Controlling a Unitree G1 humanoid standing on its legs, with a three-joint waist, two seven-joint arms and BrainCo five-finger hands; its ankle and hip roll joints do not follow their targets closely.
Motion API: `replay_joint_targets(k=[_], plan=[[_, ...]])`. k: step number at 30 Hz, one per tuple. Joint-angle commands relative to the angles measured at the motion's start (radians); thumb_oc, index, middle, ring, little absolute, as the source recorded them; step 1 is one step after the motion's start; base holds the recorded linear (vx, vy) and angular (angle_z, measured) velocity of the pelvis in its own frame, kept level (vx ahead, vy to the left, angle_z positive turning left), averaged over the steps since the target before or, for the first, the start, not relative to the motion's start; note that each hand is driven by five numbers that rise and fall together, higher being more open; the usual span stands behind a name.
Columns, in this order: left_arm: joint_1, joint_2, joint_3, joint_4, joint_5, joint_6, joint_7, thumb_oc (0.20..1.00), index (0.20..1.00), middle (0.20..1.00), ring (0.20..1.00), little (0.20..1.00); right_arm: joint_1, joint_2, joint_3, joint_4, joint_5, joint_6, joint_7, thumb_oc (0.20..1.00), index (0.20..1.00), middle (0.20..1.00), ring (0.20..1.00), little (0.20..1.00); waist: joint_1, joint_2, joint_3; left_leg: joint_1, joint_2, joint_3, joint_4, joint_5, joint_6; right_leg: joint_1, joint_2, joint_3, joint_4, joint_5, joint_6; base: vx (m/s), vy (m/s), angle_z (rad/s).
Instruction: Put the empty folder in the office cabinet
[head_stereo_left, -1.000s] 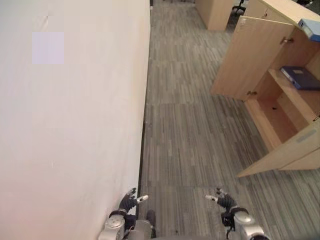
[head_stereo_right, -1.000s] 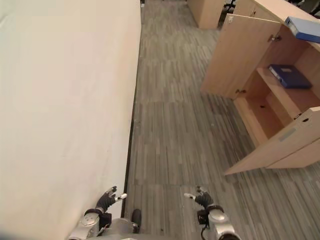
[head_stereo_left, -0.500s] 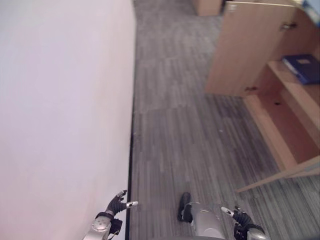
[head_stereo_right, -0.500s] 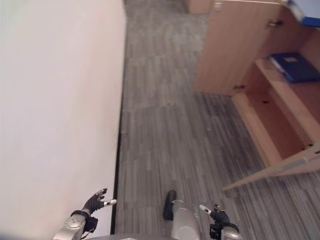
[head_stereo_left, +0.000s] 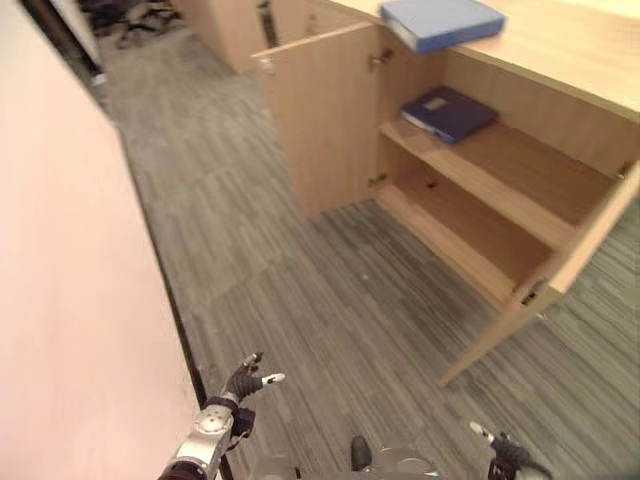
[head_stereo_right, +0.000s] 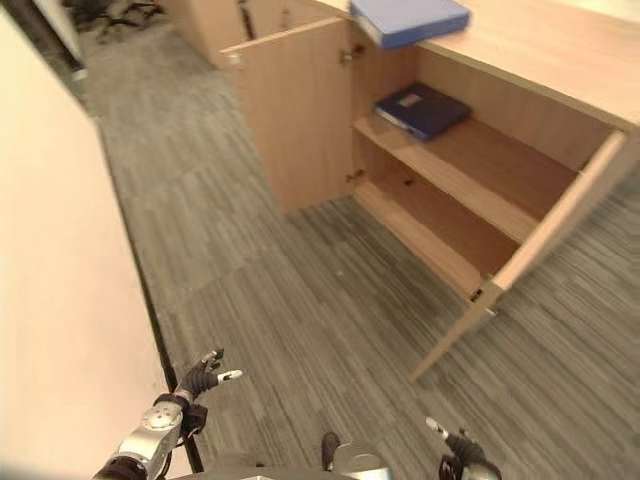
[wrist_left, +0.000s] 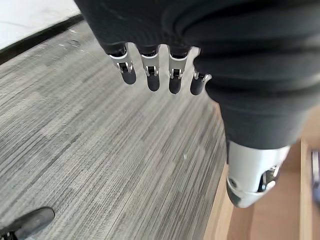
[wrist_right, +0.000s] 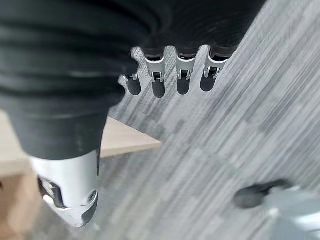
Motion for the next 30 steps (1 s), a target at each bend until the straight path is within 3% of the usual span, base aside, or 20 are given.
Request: replay_joint_targets(k=[1, 2, 4, 5, 6, 7, 8, 12, 15, 16, 18, 19, 20, 21, 22, 24, 25, 26, 28, 30], plan=[[-0.007, -0.002, -0.016, -0.019, -0.015, -0.035, 0.028, 1.000, 1.000, 1.000, 1.000, 1.000, 0.021, -0.047, 0.004, -0.042, 0.036, -0.023, 0.002, 1.000, 1.000, 1.000, 1.000, 1.000, 0.043, 0.046, 0.025, 0.052, -0.037, -0.041, -0.104, 0.043, 0.039, -0.057, -0.112, 0.159, 0.066, -0.082, 0.142, 0.51, 0.267, -0.89], [-0.007, -0.007, -0.013, -0.007, -0.027, -0.036, 0.036, 1.000, 1.000, 1.000, 1.000, 1.000, 0.007, -0.047, 0.008, -0.047, 0.035, -0.027, 0.001, 1.000, 1.000, 1.000, 1.000, 1.000, 0.055, 0.061, 0.020, 0.015, -0.028, -0.141, -0.166, 0.082, 0.024, -0.038, -0.102, 0.224, 0.087, -0.111, 0.144, 0.28, 0.119, -1.14], [-0.008, -0.008, -0.015, -0.001, -0.031, -0.038, 0.037, 1.000, 1.000, 1.000, 1.000, 1.000, 0.003, -0.046, 0.007, -0.049, 0.039, -0.028, 0.000, 1.000, 1.000, 1.000, 1.000, 1.000, 0.062, 0.065, 0.021, 0.007, -0.017, -0.175, -0.201, 0.103, 0.018, -0.031, -0.097, 0.253, 0.109, -0.136, 0.144, 0.36, 0.149, -1.30], [-0.008, -0.007, -0.017, 0.003, -0.034, -0.039, 0.037, 1.000, 1.000, 1.000, 1.000, 1.000, -0.002, -0.045, 0.006, -0.049, 0.043, -0.029, -0.004, 1.000, 1.000, 1.000, 1.000, 1.000, 0.071, 0.068, 0.022, -0.013, -0.007, -0.224, -0.228, 0.127, 0.013, -0.020, -0.091, 0.289, 0.127, -0.157, 0.143, 0.58, 0.249, -1.31], [-0.006, -0.002, -0.014, 0.010, -0.035, -0.039, 0.037, 1.000, 1.000, 1.000, 1.000, 1.000, -0.007, -0.036, 0.009, -0.046, 0.049, -0.029, -0.005, 1.000, 1.000, 1.000, 1.000, 1.000, 0.088, 0.071, 0.022, -0.060, -0.002, -0.329, -0.282, 0.143, -0.001, 0.006, -0.076, 0.380, 0.145, -0.192, 0.141, 0.45, 0.187, -1.22], [-0.006, -0.001, -0.014, 0.011, -0.035, -0.040, 0.036, 1.000, 1.000, 1.000, 1.000, 1.000, -0.007, -0.035, 0.009, -0.046, 0.049, -0.029, -0.005, 1.000, 1.000, 1.000, 1.000, 1.000, 0.091, 0.067, 0.023, -0.055, -0.002, -0.325, -0.285, 0.141, -0.001, 0.006, -0.077, 0.383, 0.151, -0.198, 0.139, 0.69, 0.380, -1.56], [-0.007, 0.010, -0.006, 0.014, -0.032, -0.045, 0.036, 1.000, 1.000, 1.000, 1.000, 1.000, -0.012, -0.029, 0.015, -0.030, 0.035, -0.023, 0.003, 1.000, 1.000, 1.000, 1.000, 1.000, 0.112, 0.070, 0.016, -0.100, 0.000, -0.410, -0.347, 0.152, -0.022, 0.042, -0.072, 0.507, 0.159, -0.235, 0.144, 0.40, 0.253, -1.42], [-0.012, 0.012, -0.005, 0.037, -0.021, -0.049, 0.037, 1.000, 1.000, 1.000, 1.000, 1.000, -0.012, -0.017, 0.008, -0.010, 0.023, -0.015, 0.010, 1.000, 1.000, 1.000, 1.000, 1.000, 0.118, 0.067, -0.007, -0.100, 0.026, -0.368, -0.361, 0.152, -0.030, 0.064, -0.123, 0.567, 0.135, -0.246, 0.179, 0.31, 0.466, -1.26], [-0.030, 0.026, -0.025, 0.060, 0.016, -0.064, 0.039, 1.000, 1.000, 1.000, 1.000, 1.000, 0.005, 0.016, -0.001, 0.013, 0.020, -0.013, 0.021, 1.000, 1.000, 1.000, 1.000, 1.000, 0.098, 0.024, -0.048, -0.039, 0.000, -0.239, -0.361, 0.154, -0.011, 0.043, -0.237, 0.557, 0.121, -0.156, 0.259, 0.23, 0.489, -0.46], [-0.030, 0.027, -0.025, 0.060, 0.016, -0.064, 0.039, 1.000, 1.000, 1.000, 1.000, 1.000, 0.005, 0.017, 0.000, 0.013, 0.020, -0.013, 0.021, 1.000, 1.000, 1.000, 1.000, 1.000, 0.103, 0.027, -0.051, -0.042, 0.004, -0.235, -0.364, 0.159, -0.011, 0.038, -0.235, 0.563, 0.116, -0.149, 0.262, 0.24, 0.418, -0.38], [-0.038, 0.050, -0.021, 0.031, 0.005, -0.059, 0.032, 1.000, 1.000, 1.000, 1.000, 1.000, 0.000, 0.034, 0.005, 0.011, 0.007, -0.002, 0.031, 1.000, 1.000, 1.000, 1.000, 1.000, 0.094, 0.000, -0.052, 0.036, -0.022, -0.126, -0.373, 0.114, 0.013, -0.025, -0.281, 0.482, 0.204, -0.022, 0.305, 0.19, 0.368, -0.57], [-0.039, 0.050, -0.021, 0.031, 0.005, -0.059, 0.032, 1.000, 1.000, 1.000, 1.000, 1.000, -0.001, 0.035, 0.006, 0.011, 0.007, -0.002, 0.031, 1.000, 1.000, 1.000, 1.000, 1.000, 0.097, 0.003, -0.052, 0.034, -0.018, -0.125, -0.375, 0.119, 0.013, -0.028, -0.277, 0.485, 0.200, -0.015, 0.306, 0.04, 0.255, -0.61], [-0.038, 0.060, -0.015, 0.010, -0.007, -0.056, 0.033, 1.000, 1.000, 1.000, 1.000, 1.000, -0.009, 0.035, 0.006, 0.007, 0.010, -0.004, 0.029, 1.000, 1.000, 1.000, 1.000, 1.000, 0.107, 0.007, -0.039, 0.055, -0.015, -0.090, -0.378, 0.117, 0.020, -0.069, -0.301, 0.399, 0.242, 0.057, 0.305, 0.03, 0.277, -0.57], [-0.039, 0.066, -0.014, -0.007, -0.013, -0.053, 0.032, 1.000, 1.000, 1.000, 1.000, 1.000, -0.015, 0.038, 0.007, 0.000, 0.004, -0.005, 0.025, 1.000, 1.000, 1.000, 1.000, 1.000, 0.109, 0.016, -0.034, 0.067, -0.021, -0.072, -0.378, 0.102, 0.032, -0.097, -0.326, 0.284, 0.290, 0.061, 0.275, 0.10, 0.576, -0.55], [-0.035, 0.075, -0.013, -0.018, -0.011, -0.050, 0.027, 1.000, 1.000, 1.000, 1.000, 1.000, -0.019, 0.047, 0.011, -0.005, 0.000, -0.006, 0.023, 1.000, 1.000, 1.000, 1.000, 1.000, 0.116, 0.024, -0.029, 0.084, -0.031, -0.020, -0.378, 0.084, 0.051, -0.118, -0.345, 0.122, 0.352, 0.041, 0.261, 0.13, 0.568, -0.36], [-0.026, 0.072, -0.006, -0.022, -0.012, -0.048, 0.019, 1.000, 1.000, 1.000, 1.000, 1.000, -0.022, 0.048, 0.015, -0.002, 0.004, -0.009, 0.023, 1.000, 1.000, 1.000, 1.000, 1.000, 0.116, 0.025, -0.030, 0.101, -0.058, 0.008, -0.378, 0.071, 0.073, -0.139, -0.268, 0.077, 0.380, -0.001, 0.265, 0.15, 0.500, -0.33], [-0.022, 0.068, 0.002, -0.023, -0.013, -0.044, 0.019, 1.000, 1.000, 1.000, 1.000, 1.000, -0.027, 0.049, 0.024, -0.002, 0.011, -0.012, 0.026, 1.000, 1.000, 1.000, 1.000, 1.000, 0.111, 0.022, -0.018, 0.131, -0.090, 0.032, -0.378, 0.049, 0.090, -0.187, -0.149, 0.036, 0.376, -0.072, 0.246, 0.15, 0.362, -0.51], [-0.021, 0.067, 0.004, -0.024, -0.016, -0.041, 0.020, 1.000, 1.000, 1.000, 1.000, 1.000, -0.029, 0.050, 0.031, -0.004, 0.012, -0.017, 0.025, 1.000, 1.000, 1.000, 1.000, 1.000, 0.111, 0.020, -0.012, 0.136, -0.102, 0.043, -0.378, 0.046, 0.093, -0.207, -0.105, 0.001, 0.344, -0.078, 0.240, 0.17, 0.295, -0.55], [-0.020, 0.065, 0.007, -0.025, -0.026, -0.036, 0.023, 1.000, 1.000, 1.000, 1.000, 1.000, -0.032, 0.056, 0.041, 0.001, 0.021, -0.024, 0.021, 1.000, 1.000, 1.000, 1.000, 1.000, 0.105, 0.006, 0.004, 0.167, -0.128, 0.056, -0.378, 0.024, 0.095, -0.221, -0.050, -0.102, 0.260, -0.077, 0.208, 0.16, 0.121, -0.36], [-0.021, 0.060, 0.000, -0.035, -0.025, -0.032, 0.015, 1.000, 1.000, 1.000, 1.000, 1.000, -0.020, 0.064, 0.041, 0.004, 0.036, -0.021, 0.022, 1.000, 1.000, 1.000, 1.000, 1.000, 0.091, 0.004, 0.003, 0.193, -0.144, 0.073, -0.378, 0.009, 0.098, -0.212, -0.045, -0.157, 0.190, -0.081, 0.181, 0.23, 0.071, 0.05]])
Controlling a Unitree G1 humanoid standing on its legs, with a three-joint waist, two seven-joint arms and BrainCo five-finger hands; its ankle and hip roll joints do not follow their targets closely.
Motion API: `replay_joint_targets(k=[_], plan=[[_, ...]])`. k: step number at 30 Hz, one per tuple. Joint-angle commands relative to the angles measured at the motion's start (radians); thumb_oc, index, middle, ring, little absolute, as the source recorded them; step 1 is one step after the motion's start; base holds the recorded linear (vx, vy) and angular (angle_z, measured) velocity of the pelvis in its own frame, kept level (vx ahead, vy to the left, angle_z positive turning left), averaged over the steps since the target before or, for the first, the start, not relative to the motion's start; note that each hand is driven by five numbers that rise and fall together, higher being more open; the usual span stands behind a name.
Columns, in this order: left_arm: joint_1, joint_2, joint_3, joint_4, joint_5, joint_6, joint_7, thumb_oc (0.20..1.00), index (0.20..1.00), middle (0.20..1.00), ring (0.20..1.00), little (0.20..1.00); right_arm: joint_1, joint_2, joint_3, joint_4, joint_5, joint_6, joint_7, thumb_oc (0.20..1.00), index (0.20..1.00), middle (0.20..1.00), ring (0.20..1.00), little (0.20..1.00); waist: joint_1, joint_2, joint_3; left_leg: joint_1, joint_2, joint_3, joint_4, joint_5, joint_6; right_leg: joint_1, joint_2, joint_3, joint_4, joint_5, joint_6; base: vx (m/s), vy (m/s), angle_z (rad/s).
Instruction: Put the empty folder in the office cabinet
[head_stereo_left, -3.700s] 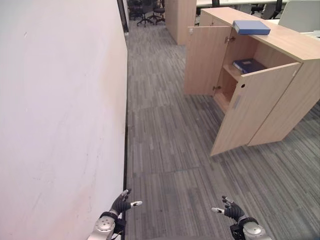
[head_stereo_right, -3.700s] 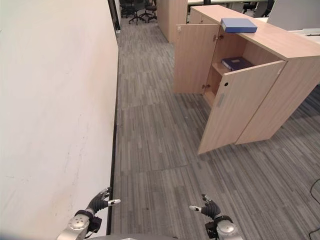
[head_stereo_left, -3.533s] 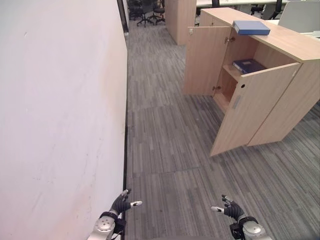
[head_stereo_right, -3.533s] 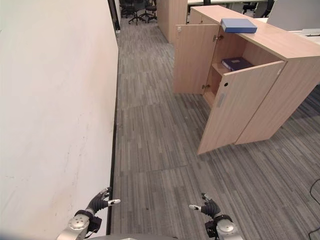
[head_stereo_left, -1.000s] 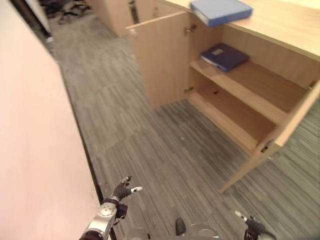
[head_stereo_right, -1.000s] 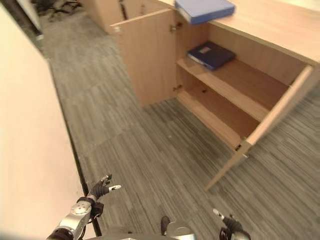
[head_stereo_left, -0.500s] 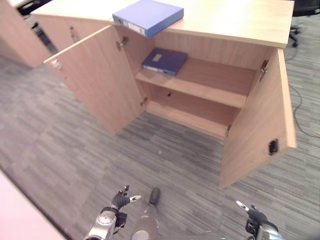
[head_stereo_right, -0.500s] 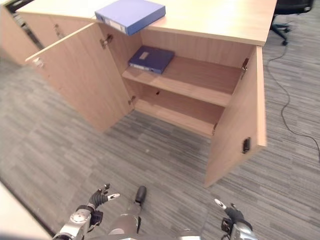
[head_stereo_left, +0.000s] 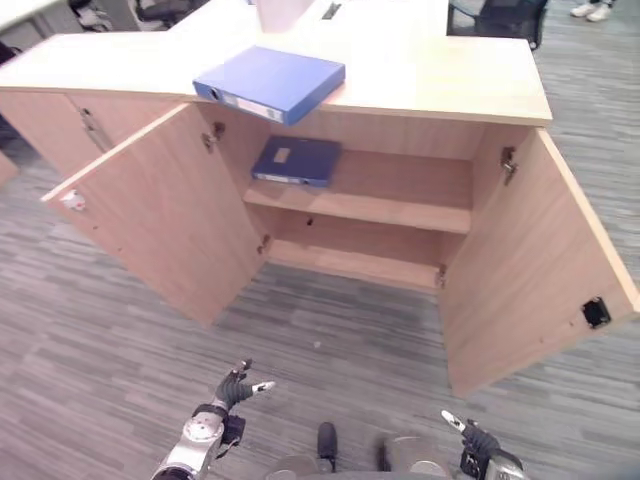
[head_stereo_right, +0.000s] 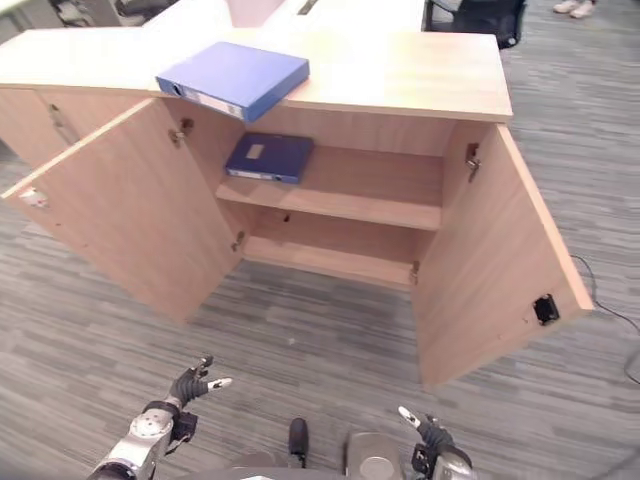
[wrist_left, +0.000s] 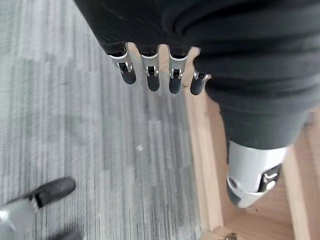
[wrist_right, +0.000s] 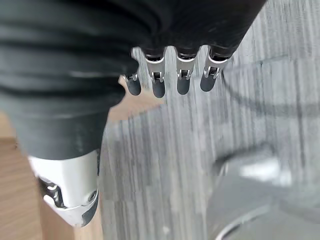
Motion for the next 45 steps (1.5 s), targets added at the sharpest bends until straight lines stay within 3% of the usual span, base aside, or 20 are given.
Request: replay_joint_targets(k=[1, 4, 5, 8, 10, 13, 14, 15, 16, 17, 25, 33, 34, 35, 37, 38, 40, 42, 43, 45], plan=[[-0.048, 0.006, -0.002, -0.058, -0.013, -0.031, -0.021, 1.000, 1.000, 1.000, 1.000, 1.000, 0.041, -0.033, -0.008, -0.003, 0.043, -0.025, 0.003, 1.000, 1.000, 1.000, 1.000, 1.000, -0.001, 0.029, 0.008, 0.097, 0.032, 0.055, 0.012, -0.126, -0.115, 0.133, -0.026, 0.020, -0.107, 0.007, 0.021, 0.23, 0.063, 0.34], [-0.046, -0.014, 0.008, -0.069, -0.041, -0.032, -0.021, 1.000, 1.000, 1.000, 1.000, 1.000, 0.036, -0.062, -0.006, 0.003, 0.017, -0.018, 0.007, 1.000, 1.000, 1.000, 1.000, 1.000, -0.010, 0.053, 0.026, 0.071, 0.033, 0.083, 0.155, -0.171, -0.140, 0.149, -0.050, 0.061, -0.120, 0.014, 0.008, 0.14, 0.069, 0.10], [-0.048, -0.019, 0.006, -0.084, -0.058, -0.034, -0.021, 1.000, 1.000, 1.000, 1.000, 1.000, 0.038, -0.070, -0.006, -0.001, 0.015, -0.015, 0.005, 1.000, 1.000, 1.000, 1.000, 1.000, -0.010, 0.048, 0.047, -0.008, 0.050, 0.105, 0.332, -0.171, -0.170, 0.167, -0.065, 0.081, -0.124, 0.002, -0.004, 0.07, -0.003, -0.34], [-0.046, -0.021, -0.002, -0.090, -0.052, -0.035, -0.016, 1.000, 1.000, 1.000, 1.000, 1.000, 0.041, -0.084, -0.012, 0.009, 0.016, -0.006, 0.001, 1.000, 1.000, 1.000, 1.000, 1.000, -0.001, 0.024, 0.070, -0.130, 0.103, 0.115, 0.513, -0.115, -0.178, 0.211, -0.100, 0.116, -0.131, -0.014, -0.015, 0.13, 0.021, -0.34], [-0.046, -0.022, -0.008, -0.092, -0.056, -0.035, -0.018, 1.000, 1.000, 1.000, 1.000, 1.000, 0.062, -0.084, -0.028, 0.007, 0.027, 0.000, 0.002, 1.000, 1.000, 1.000, 1.000, 1.000, -0.005, 0.023, 0.068, -0.146, 0.209, 0.152, 0.447, -0.085, -0.173, 0.240, -0.128, 0.116, -0.131, -0.034, -0.005, 0.16, 0.119, -0.33], [-0.045, -0.023, -0.013, -0.091, -0.049, -0.035, -0.018, 1.000, 1.000, 1.000, 1.000, 1.000, 0.071, -0.091, -0.032, 0.002, 0.027, 0.000, 0.004, 1.000, 1.000, 1.000, 1.000, 1.000, -0.002, 0.035, 0.067, -0.114, 0.255, 0.153, 0.321, -0.038, -0.187, 0.260, -0.134, 0.121, -0.133, -0.052, 0.005, 0.24, 0.208, 0.06], [-0.043, -0.030, -0.012, -0.080, -0.046, -0.035, -0.010, 1.000, 1.000, 1.000, 1.000, 1.000, 0.068, -0.101, -0.025, -0.003, 0.016, -0.001, 0.002, 1.000, 1.000, 1.000, 1.000, 1.000, 0.015, 0.060, 0.063, -0.123, 0.259, 0.043, 0.196, 0.024, -0.209, 0.273, -0.120, 0.164, -0.128, -0.074, 0.013, 0.21, 0.188, -0.12], [-0.042, -0.030, -0.012, -0.080, -0.046, -0.035, -0.010, 1.000, 1.000, 1.000, 1.000, 1.000, 0.069, -0.101, -0.025, -0.003, 0.016, -0.001, 0.002, 1.000, 1.000, 1.000, 1.000, 1.000, 0.012, 0.058, 0.064, -0.116, 0.256, 0.042, 0.188, 0.026, -0.210, 0.277, -0.123, 0.162, -0.125, -0.079, 0.013, 0.51, 0.395, -0.30], [-0.037, -0.038, -0.004, -0.061, -0.055, -0.038, 0.001, 1.000, 1.000, 1.000, 1.000, 1.000, 0.058, -0.116, -0.015, 0.000, -0.010, -0.001, 0.001, 1.000, 1.000, 1.000, 1.000, 1.000, 0.041, 0.069, 0.060, -0.143, 0.249, -0.183, 0.065, 0.058, -0.236, 0.302, -0.121, 0.262, -0.100, -0.114, 0.018, 0.47, 0.317, -0.37], [-0.034, -0.039, 0.002, -0.045, -0.057, -0.042, 0.003, 1.000, 1.000, 1.000, 1.000, 1.000, 0.054, -0.121, -0.013, 0.003, -0.024, 0.001, 0.006, 1.000, 1.000, 1.000, 1.000, 1.000, 0.046, 0.069, 0.058, -0.166, 0.260, -0.229, 0.041, 0.065, -0.244, 0.317, -0.126, 0.306, -0.076, -0.145, 0.022, 0.47, 0.320, -0.26], [-0.010, -0.039, 0.022, 0.001, -0.044, -0.047, -0.002, 1.000, 1.000, 1.000, 1.000, 1.000, 0.040, -0.124, 0.002, 0.003, -0.058, 0.010, 0.028, 1.000, 1.000, 1.000, 1.000, 1.000, 0.082, 0.068, 0.016, -0.215, 0.305, -0.223, 0.030, 0.061, -0.274, 0.391, -0.213, 0.418, -0.079, -0.208, 0.082, 0.27, 0.341, -0.62], [-0.046, -0.006, -0.002, 0.018, -0.033, -0.056, 0.000, 1.000, 1.000, 1.000, 1.000, 1.000, 0.019, -0.069, 0.000, 0.018, -0.056, 0.015, 0.031, 1.000, 1.000, 1.000, 1.000, 1.000, 0.095, 0.008, -0.050, -0.196, 0.232, -0.150, 0.092, 0.017, -0.258, 0.344, -0.382, 0.422, -0.147, 0.030, 0.185, 0.14, 0.430, -0.13], [-0.051, 0.007, -0.003, 0.019, -0.029, -0.057, 0.005, 1.000, 1.000, 1.000, 1.000, 1.000, -0.005, -0.056, 0.011, 0.014, -0.049, 0.014, 0.030, 1.000, 1.000, 1.000, 1.000, 1.000, 0.104, -0.004, -0.052, -0.171, 0.207, -0.120, 0.088, -0.009, -0.235, 0.293, -0.412, 0.392, -0.129, 0.173, 0.186, 0.02, 0.187, -0.33], [-0.051, 0.007, -0.003, 0.019, -0.029, -0.057, 0.005, 1.000, 1.000, 1.000, 1.000, 1.000, -0.006, -0.055, 0.011, 0.014, -0.049, 0.014, 0.030, 1.000, 1.000, 1.000, 1.000, 1.000, 0.106, -0.005, -0.053, -0.171, 0.207, -0.117, 0.088, -0.009, -0.234, 0.292, -0.413, 0.394, -0.132, 0.175, 0.187, 0.05, 0.423, -0.31], [-0.045, 0.026, -0.001, -0.001, -0.037, -0.051, 0.001, 1.000, 1.000, 1.000, 1.000, 1.000, -0.026, -0.049, 0.024, -0.002, -0.054, 0.008, 0.024, 1.000, 1.000, 1.000, 1.000, 1.000, 0.133, 0.008, -0.041, -0.126, 0.188, -0.057, 0.069, -0.033, -0.204, 0.230, -0.454, 0.224, -0.069, 0.267, 0.159, 0.02, 0.466, -0.34], [-0.040, 0.028, 0.000, -0.003, -0.033, -0.046, -0.004, 1.000, 1.000, 1.000, 1.000, 1.000, -0.023, -0.046, 0.031, -0.006, -0.063, 0.008, 0.026, 1.000, 1.000, 1.000, 1.000, 1.000, 0.137, 0.018, -0.041, -0.118, 0.178, -0.038, 0.061, -0.034, -0.190, 0.222, -0.448, 0.150, -0.045, 0.241, 0.150, 0.02, 0.454, -0.29], [-0.032, 0.026, 0.001, -0.005, -0.029, -0.042, -0.011, 1.000, 1.000, 1.000, 1.000, 1.000, -0.025, -0.044, 0.037, -0.007, -0.062, 0.007, 0.029, 1.000, 1.000, 1.000, 1.000, 1.000, 0.123, 0.026, -0.036, -0.093, 0.159, -0.034, 0.044, -0.037, -0.176, 0.214, -0.411, 0.127, -0.007, 0.201, 0.139, 0.07, 0.366, -0.28], [-0.028, 0.021, 0.004, 0.003, -0.018, -0.040, -0.017, 1.000, 1.000, 1.000, 1.000, 1.000, -0.029, -0.040, 0.048, -0.017, -0.049, 0.001, 0.031, 1.000, 1.000, 1.000, 1.000, 1.000, 0.098, 0.043, -0.018, -0.035, 0.111, -0.030, 0.024, -0.053, -0.139, 0.158, -0.233, 0.167, 0.047, 0.049, 0.114, 0.12, 0.391, -0.01], [-0.029, 0.021, 0.004, 0.003, -0.017, -0.041, -0.017, 1.000, 1.000, 1.000, 1.000, 1.000, -0.030, -0.041, 0.048, -0.017, -0.049, 0.001, 0.031, 1.000, 1.000, 1.000, 1.000, 1.000, 0.099, 0.045, -0.019, -0.038, 0.113, -0.030, 0.023, -0.051, -0.139, 0.155, -0.230, 0.168, 0.045, 0.053, 0.113, 0.06, 0.201, 0.10], [-0.046, 0.015, -0.001, 0.020, -0.014, -0.035, -0.013, 1.000, 1.000, 1.000, 1.000, 1.000, -0.031, -0.036, 0.074, -0.010, -0.037, -0.002, 0.029, 1.000, 1.000, 1.000, 1.000, 1.000, 0.078, 0.030, 0.003, 0.010, 0.061, -0.034, 0.011, -0.063, -0.124, 0.155, -0.102, 0.162, -0.084, 0.015, 0.085, 0.13, 0.185, 0.06]])
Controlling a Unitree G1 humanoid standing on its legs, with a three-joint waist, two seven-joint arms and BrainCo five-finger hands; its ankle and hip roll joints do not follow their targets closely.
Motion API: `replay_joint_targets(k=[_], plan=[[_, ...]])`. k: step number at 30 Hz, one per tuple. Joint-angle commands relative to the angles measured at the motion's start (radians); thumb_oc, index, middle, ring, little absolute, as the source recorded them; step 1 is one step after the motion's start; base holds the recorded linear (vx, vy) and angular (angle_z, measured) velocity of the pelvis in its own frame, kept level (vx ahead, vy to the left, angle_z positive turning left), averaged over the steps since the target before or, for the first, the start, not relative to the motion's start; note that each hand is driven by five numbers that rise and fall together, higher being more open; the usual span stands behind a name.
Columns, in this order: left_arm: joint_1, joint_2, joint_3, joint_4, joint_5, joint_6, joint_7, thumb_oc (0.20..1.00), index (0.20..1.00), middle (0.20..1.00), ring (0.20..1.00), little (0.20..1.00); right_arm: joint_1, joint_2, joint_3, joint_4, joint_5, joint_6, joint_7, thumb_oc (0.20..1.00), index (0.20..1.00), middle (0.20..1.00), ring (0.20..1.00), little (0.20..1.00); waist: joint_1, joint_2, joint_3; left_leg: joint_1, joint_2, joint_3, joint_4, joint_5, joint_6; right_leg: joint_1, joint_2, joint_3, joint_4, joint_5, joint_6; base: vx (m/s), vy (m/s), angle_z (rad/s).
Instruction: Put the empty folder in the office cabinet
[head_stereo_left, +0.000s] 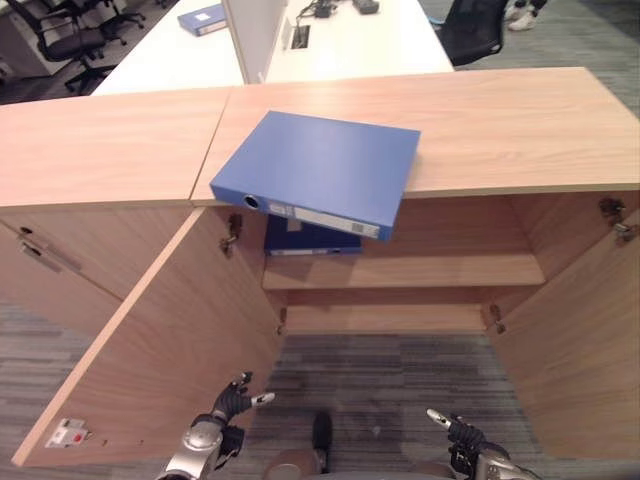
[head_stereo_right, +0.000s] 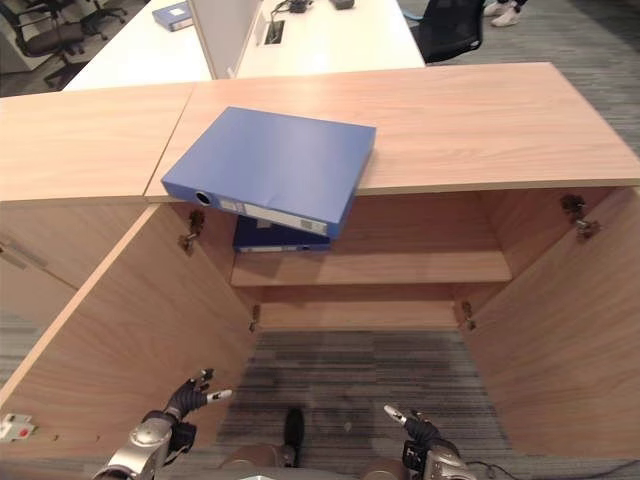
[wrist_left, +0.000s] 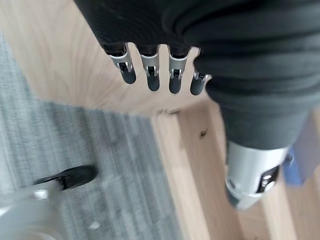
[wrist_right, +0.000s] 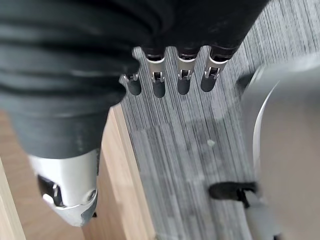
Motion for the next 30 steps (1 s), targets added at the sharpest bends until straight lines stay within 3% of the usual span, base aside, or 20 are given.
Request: replay_joint_targets(k=[1, 3, 8, 30], plan=[[-0.051, 0.014, 0.018, -0.053, 0.008, -0.028, -0.001, 1.000, 1.000, 1.000, 1.000, 1.000, -0.008, -0.037, 0.010, -0.007, 0.007, -0.023, -0.009, 1.000, 1.000, 1.000, 1.000, 1.000, -0.011, -0.021, 0.032, 0.035, -0.024, 0.007, 0.003, -0.099, -0.085, 0.006, 0.063, -0.018, -0.122, 0.014, -0.036, 0.17, 0.119, 0.25], [-0.054, -0.005, 0.022, -0.042, 0.006, -0.034, 0.002, 1.000, 1.000, 1.000, 1.000, 1.000, 0.013, -0.045, 0.011, -0.003, 0.003, -0.022, -0.002, 1.000, 1.000, 1.000, 1.000, 1.000, -0.021, -0.027, 0.017, 0.049, -0.039, 0.001, 0.003, -0.112, -0.082, 0.039, 0.062, 0.039, -0.198, 0.049, -0.037, 0.11, 0.012, 0.72], [-0.022, -0.013, 0.037, -0.045, 0.009, -0.031, -0.001, 1.000, 1.000, 1.000, 1.000, 1.000, 0.030, -0.051, 0.001, 0.009, -0.014, -0.019, 0.001, 1.000, 1.000, 1.000, 1.000, 1.000, -0.016, -0.030, -0.010, 0.095, -0.020, 0.014, 0.003, -0.134, -0.090, 0.110, 0.031, 0.026, -0.292, 0.084, -0.027, 0.13, -0.099, 0.08], [-0.013, -0.030, 0.031, -0.066, 0.014, -0.023, 0.002, 1.000, 1.000, 1.000, 1.000, 1.000, 0.038, -0.057, 0.043, -0.010, -0.061, -0.016, 0.021, 1.000, 1.000, 1.000, 1.000, 1.000, -0.005, -0.040, -0.026, 0.140, 0.037, 0.006, 0.003, -0.127, -0.125, 0.175, 0.046, -0.026, -0.308, 0.060, -0.042, 0.04, -0.063, -0.01]])
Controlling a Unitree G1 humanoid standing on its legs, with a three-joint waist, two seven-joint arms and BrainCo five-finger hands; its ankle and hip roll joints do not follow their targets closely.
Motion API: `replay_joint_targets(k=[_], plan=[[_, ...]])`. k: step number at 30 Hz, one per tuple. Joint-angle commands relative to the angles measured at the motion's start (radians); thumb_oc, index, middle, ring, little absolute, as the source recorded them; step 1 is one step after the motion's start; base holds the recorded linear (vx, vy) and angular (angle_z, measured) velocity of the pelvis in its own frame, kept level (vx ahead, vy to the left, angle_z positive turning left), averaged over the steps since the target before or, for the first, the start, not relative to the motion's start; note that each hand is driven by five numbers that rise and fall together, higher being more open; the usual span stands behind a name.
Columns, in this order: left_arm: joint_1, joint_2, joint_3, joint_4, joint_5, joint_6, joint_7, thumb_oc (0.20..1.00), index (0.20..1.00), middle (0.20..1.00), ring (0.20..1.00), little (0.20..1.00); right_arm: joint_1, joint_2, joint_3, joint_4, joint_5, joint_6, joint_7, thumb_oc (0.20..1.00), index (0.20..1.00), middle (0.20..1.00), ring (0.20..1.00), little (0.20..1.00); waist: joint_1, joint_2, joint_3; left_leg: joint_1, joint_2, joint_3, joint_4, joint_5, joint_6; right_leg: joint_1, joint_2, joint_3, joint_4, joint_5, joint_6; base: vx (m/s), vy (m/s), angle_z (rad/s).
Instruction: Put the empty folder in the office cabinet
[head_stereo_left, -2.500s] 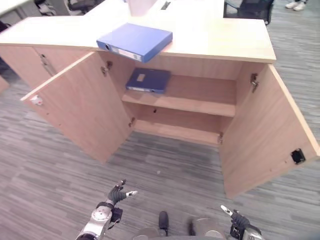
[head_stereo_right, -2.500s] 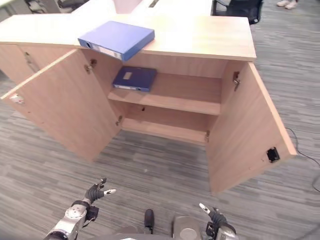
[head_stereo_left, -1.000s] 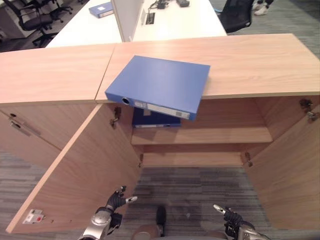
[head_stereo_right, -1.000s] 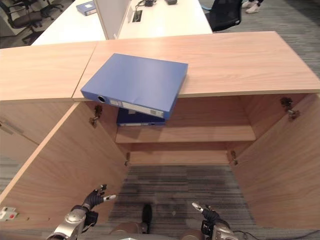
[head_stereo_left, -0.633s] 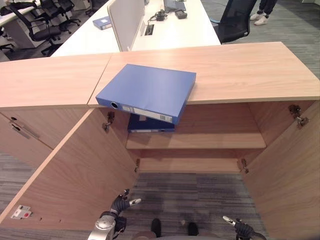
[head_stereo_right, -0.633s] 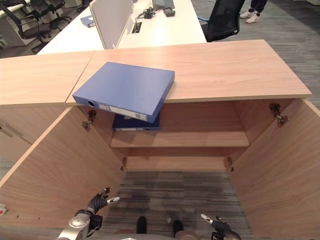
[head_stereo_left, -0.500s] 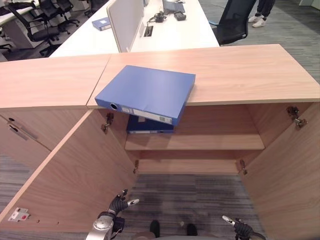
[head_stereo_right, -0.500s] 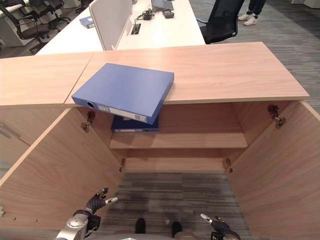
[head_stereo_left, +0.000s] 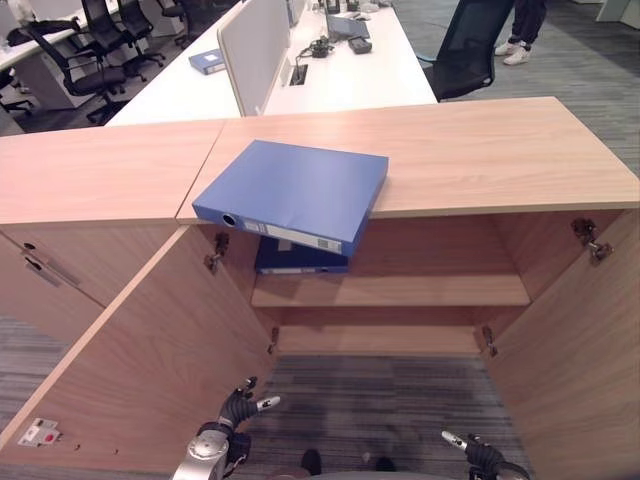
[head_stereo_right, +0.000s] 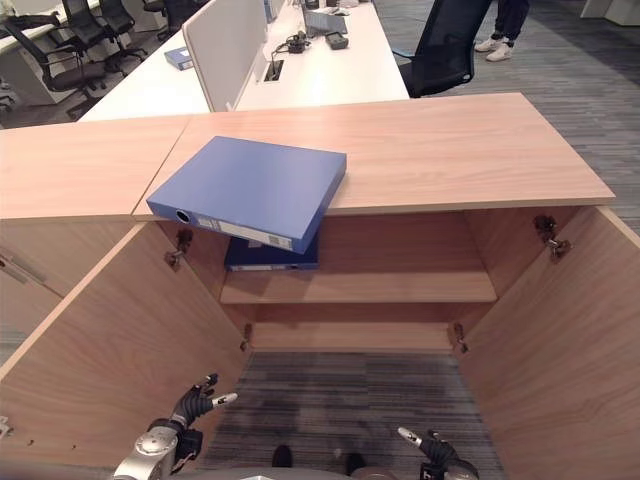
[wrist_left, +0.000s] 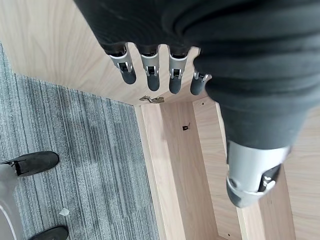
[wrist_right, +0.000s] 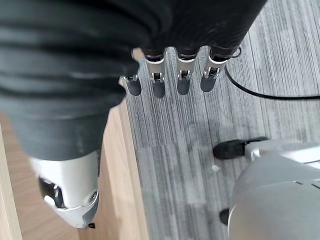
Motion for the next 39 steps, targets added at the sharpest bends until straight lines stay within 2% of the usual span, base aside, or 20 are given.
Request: replay_joint_targets(k=[1, 6, 7, 9, 11, 12, 14, 17, 22, 24, 30, 33, 35, 39], plan=[[-0.056, 0.014, -0.003, -0.031, 0.030, -0.031, 0.009, 1.000, 1.000, 1.000, 1.000, 1.000, -0.026, -0.002, 0.012, -0.003, -0.017, -0.020, 0.009, 1.000, 1.000, 1.000, 1.000, 1.000, 0.017, -0.042, -0.003, 0.021, 0.002, -0.017, 0.012, -0.070, -0.023, 0.036, -0.093, -0.035, 0.023, -0.072, 0.086, 0.03, 0.002, 0.04], [-0.044, 0.099, 0.023, -0.280, 0.165, -0.032, 0.066, 1.000, 1.000, 1.000, 1.000, 1.000, -0.018, 0.011, -0.003, -0.025, -0.006, -0.026, 0.003, 1.000, 1.000, 1.000, 1.000, 1.000, 0.020, -0.043, -0.006, 0.028, -0.003, -0.028, 0.012, -0.074, -0.022, 0.049, -0.096, -0.036, 0.028, -0.081, 0.084, 0.01, 0.004, 0.11], [-0.027, 0.151, 0.066, -0.414, 0.273, -0.046, 0.129, 1.000, 1.000, 1.000, 1.000, 1.000, -0.010, 0.027, -0.013, -0.034, -0.005, -0.033, -0.008, 1.000, 1.000, 1.000, 1.000, 1.000, 0.031, -0.050, -0.009, 0.030, -0.003, -0.034, 0.012, -0.078, -0.023, 0.054, -0.096, -0.043, 0.032, -0.084, 0.085, 0.01, -0.021, 0.11], [-0.013, 0.204, 0.110, -0.530, 0.393, -0.064, 0.200, 1.000, 1.000, 1.000, 1.000, 1.000, -0.003, 0.042, -0.020, -0.036, -0.004, -0.045, -0.019, 1.000, 1.000, 1.000, 1.000, 1.000, 0.039, -0.057, -0.013, 0.033, -0.002, -0.038, 0.012, -0.083, -0.025, 0.059, -0.098, -0.048, 0.033, -0.088, 0.086, 0.02, -0.025, 0.09], [-0.009, 0.205, 0.112, -0.534, 0.394, -0.063, 0.199, 1.000, 1.000, 1.000, 1.000, 1.000, -0.003, 0.043, -0.019, -0.036, -0.004, -0.045, -0.020, 1.000, 1.000, 1.000, 1.000, 1.000, 0.038, -0.059, -0.013, 0.034, -0.002, -0.038, 0.012, -0.083, -0.025, 0.060, -0.098, -0.048, 0.033, -0.089, 0.086, 0.01, -0.013, 0.07], [-0.009, 0.227, 0.148, -0.604, 0.490, -0.074, 0.290, 1.000, 1.000, 1.000, 1.000, 1.000, 0.007, 0.053, -0.012, -0.033, -0.006, -0.058, -0.033, 1.000, 1.000, 1.000, 1.000, 1.000, 0.042, -0.066, -0.018, 0.035, 0.000, -0.037, 0.012, -0.086, -0.028, 0.061, -0.099, -0.049, 0.032, -0.090, 0.086, 0.01, -0.018, 0.08], [-0.025, 0.256, 0.175, -0.689, 0.594, -0.080, 0.381, 1.000, 1.000, 1.000, 1.000, 1.000, 0.009, 0.056, 0.007, -0.020, -0.009, -0.064, -0.039, 1.000, 1.000, 1.000, 1.000, 1.000, 0.042, -0.071, -0.021, 0.037, 0.003, -0.034, 0.012, -0.085, -0.031, 0.059, -0.099, -0.046, 0.031, -0.084, 0.087, 0.00, -0.015, 0.02], [-0.073, 0.317, 0.188, -0.786, 0.723, -0.076, 0.444, 1.000, 1.000, 1.000, 1.000, 1.000, 0.013, 0.066, 0.025, -0.005, -0.001, -0.067, -0.040, 1.000, 1.000, 1.000, 1.000, 1.000, 0.039, -0.073, -0.026, 0.044, 0.005, -0.029, 0.012, -0.096, -0.034, 0.065, -0.099, -0.043, 0.026, -0.088, 0.089, 0.01, -0.006, 0.00], [-0.147, 0.376, 0.173, -0.860, 0.810, -0.071, 0.475, 1.000, 1.000, 1.000, 1.000, 1.000, 0.009, 0.070, 0.051, -0.003, 0.002, -0.071, -0.037, 1.000, 1.000, 1.000, 1.000, 1.000, 0.032, -0.071, -0.030, 0.046, 0.008, -0.025, 0.012, -0.098, -0.037, 0.064, -0.098, -0.038, 0.022, -0.086, 0.091, 0.01, -0.009, -0.04], [-0.211, 0.414, 0.141, -0.895, 0.876, -0.071, 0.483, 1.000, 1.000, 1.000, 1.000, 1.000, 0.011, 0.068, 0.071, -0.010, -0.006, -0.074, -0.031, 1.000, 1.000, 1.000, 1.000, 1.000, 0.022, -0.066, -0.032, 0.049, 0.009, -0.019, 0.012, -0.100, -0.037, 0.062, -0.097, -0.033, 0.020, -0.082, 0.093, 0.01, -0.012, -0.08], [-0.327, 0.471, 0.061, -0.889, 0.933, -0.064, 0.475, 1.000, 1.000, 1.000, 1.000, 1.000, 0.006, 0.062, 0.081, -0.015, -0.009, -0.076, -0.028, 1.000, 1.000, 1.000, 1.000, 1.000, 0.007, -0.055, -0.031, 0.049, 0.013, -0.009, 0.012, -0.094, -0.041, 0.057, -0.096, -0.024, 0.021, -0.074, 0.096, 0.00, -0.007, -0.05], [-0.392, 0.482, 0.014, -0.863, 0.948, -0.055, 0.469, 1.000, 1.000, 1.000, 1.000, 1.000, 0.002, 0.056, 0.089, -0.016, -0.017, -0.073, -0.026, 1.000, 1.000, 1.000, 1.000, 1.000, -0.006, -0.048, -0.031, 0.052, 0.015, -0.002, 0.012, -0.094, -0.042, 0.055, -0.095, -0.019, 0.022, -0.075, 0.098, 0.01, -0.011, -0.04], [-0.459, 0.462, -0.048, -0.803, 0.936, -0.049, 0.459, 1.000, 1.000, 1.000, 1.000, 1.000, -0.003, 0.048, 0.088, -0.005, -0.022, -0.070, -0.033, 1.000, 1.000, 1.000, 1.000, 1.000, -0.021, -0.043, -0.033, 0.054, 0.016, 0.003, 0.012, -0.095, -0.042, 0.052, -0.093, -0.014, 0.026, -0.077, 0.098, 0.01, -0.004, -0.08], [-0.499, 0.450, -0.096, -0.744, 0.912, -0.052, 0.443, 1.000, 1.000, 1.000, 1.000, 1.000, 0.000, 0.045, 0.078, 0.002, -0.014, -0.066, -0.034, 1.000, 1.000, 1.000, 1.000, 1.000, -0.036, -0.036, -0.034, 0.062, 0.017, 0.010, 0.012, -0.102, -0.043, 0.057, -0.094, -0.010, 0.025, -0.082, 0.099, 0.01, 0.002, -0.10]])
